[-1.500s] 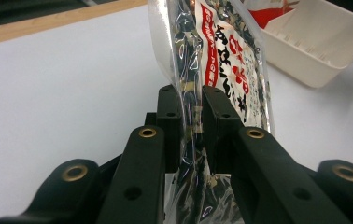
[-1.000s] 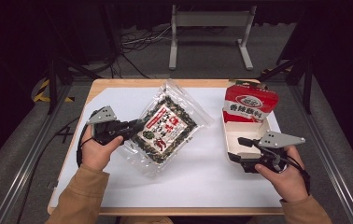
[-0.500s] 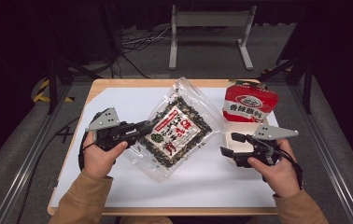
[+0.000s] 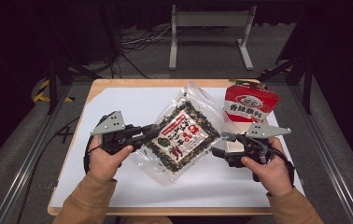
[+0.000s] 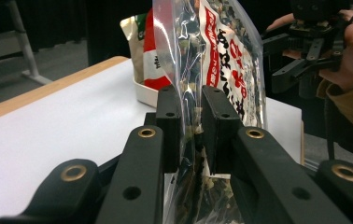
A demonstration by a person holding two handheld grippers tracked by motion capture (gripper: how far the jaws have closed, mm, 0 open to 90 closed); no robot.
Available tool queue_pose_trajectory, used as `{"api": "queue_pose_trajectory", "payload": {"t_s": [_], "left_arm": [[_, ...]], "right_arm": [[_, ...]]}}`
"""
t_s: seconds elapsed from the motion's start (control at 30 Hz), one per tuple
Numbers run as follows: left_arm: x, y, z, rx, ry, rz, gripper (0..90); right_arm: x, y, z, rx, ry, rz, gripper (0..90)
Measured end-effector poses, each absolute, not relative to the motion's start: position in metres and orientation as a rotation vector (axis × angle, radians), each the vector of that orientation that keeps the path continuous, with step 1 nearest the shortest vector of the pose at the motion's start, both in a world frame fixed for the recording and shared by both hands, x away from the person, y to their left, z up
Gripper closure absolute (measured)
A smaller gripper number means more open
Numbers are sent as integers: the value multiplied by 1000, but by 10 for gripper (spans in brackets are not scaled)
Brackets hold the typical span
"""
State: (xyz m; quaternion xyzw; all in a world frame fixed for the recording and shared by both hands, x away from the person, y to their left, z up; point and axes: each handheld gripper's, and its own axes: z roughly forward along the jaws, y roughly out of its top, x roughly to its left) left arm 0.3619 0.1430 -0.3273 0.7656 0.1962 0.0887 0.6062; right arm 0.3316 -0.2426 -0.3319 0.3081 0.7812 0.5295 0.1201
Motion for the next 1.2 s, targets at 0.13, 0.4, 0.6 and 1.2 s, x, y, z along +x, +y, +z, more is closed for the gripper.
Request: {"api": "queue_pose_trajectory", "payload": {"t_s": [0.13,0.4,0.6,1.2], "left_arm": [[361,140,-329,1758,436,197,781],[365,135,-337,1740,410,145,775],[368,131,-343,1775,412,122,772],[371,127,-350,1838,405,126,760]], "right_arm": [[332,-240,-333,902,2274,1546,313],[331,-241,-331,927,2244,1639,379],[330,-242,-330,901,2252,1650,483],[329,-247,-321,847,2359,1813,765]]}}
